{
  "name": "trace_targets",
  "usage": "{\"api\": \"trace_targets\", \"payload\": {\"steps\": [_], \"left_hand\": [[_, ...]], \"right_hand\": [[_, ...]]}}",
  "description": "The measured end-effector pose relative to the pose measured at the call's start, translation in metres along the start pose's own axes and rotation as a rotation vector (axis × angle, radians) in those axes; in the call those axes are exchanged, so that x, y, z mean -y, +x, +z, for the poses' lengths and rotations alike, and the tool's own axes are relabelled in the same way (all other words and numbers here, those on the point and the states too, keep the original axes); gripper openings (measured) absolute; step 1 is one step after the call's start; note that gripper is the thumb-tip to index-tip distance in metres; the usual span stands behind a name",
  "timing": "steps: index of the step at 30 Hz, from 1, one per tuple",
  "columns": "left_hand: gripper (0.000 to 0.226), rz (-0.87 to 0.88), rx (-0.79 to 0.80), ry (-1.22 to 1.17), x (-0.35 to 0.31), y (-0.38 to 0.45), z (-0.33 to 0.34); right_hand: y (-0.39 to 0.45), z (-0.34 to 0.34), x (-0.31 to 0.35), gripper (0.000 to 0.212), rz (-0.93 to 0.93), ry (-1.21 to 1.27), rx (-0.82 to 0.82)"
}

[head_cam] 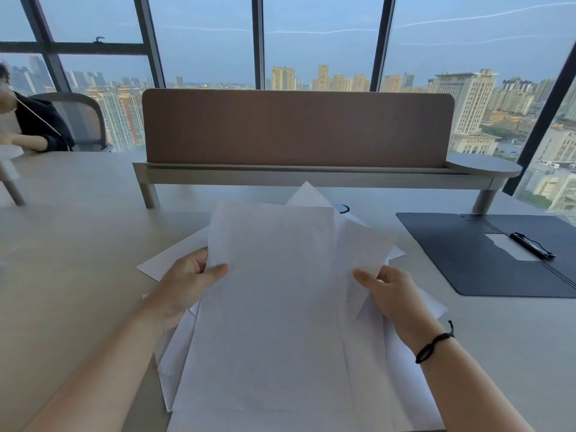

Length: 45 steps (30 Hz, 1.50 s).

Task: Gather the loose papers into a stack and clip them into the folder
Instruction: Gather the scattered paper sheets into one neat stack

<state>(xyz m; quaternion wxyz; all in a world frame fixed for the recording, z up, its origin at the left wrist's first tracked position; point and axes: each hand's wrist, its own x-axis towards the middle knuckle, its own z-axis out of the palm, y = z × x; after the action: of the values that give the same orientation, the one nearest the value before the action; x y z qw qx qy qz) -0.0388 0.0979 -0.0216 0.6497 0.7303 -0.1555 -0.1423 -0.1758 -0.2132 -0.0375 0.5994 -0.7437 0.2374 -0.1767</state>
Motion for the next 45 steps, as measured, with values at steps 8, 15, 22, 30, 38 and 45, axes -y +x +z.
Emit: {"api": "trace_targets", "payload": {"steps": [8,15,22,30,38,45], "left_hand": [[0.036,-0.038,-0.019,0.025,0.012,0.004,0.007],[0.050,0.027,0.045,0.072,0.008,0.001,0.011],[0.049,0.072,0.078,0.015,0.008,-0.001,0.015],[0.030,0.124,0.006,-0.041,0.009,0.001,0.011],[0.024,0.087,-0.122,0.012,0.013,0.007,0.006],[0.021,-0.031,-0.387,-0.225,0.015,0.015,-0.006]], "right_hand": [[0.003,-0.001,0.004,0.028,-0.089,0.124,-0.003],[-0.004,0.011,0.007,0.023,0.107,0.284,0.211],[-0.005,0.041,0.005,0.028,-0.121,-0.001,0.295],[-0.012,0.008,0.010,0.021,-0.322,-0.385,0.324],[-0.021,-0.007,0.022,0.035,-0.192,-0.359,0.408],[-0.016,-0.006,0.020,0.016,-0.037,-0.029,0.115]]}}
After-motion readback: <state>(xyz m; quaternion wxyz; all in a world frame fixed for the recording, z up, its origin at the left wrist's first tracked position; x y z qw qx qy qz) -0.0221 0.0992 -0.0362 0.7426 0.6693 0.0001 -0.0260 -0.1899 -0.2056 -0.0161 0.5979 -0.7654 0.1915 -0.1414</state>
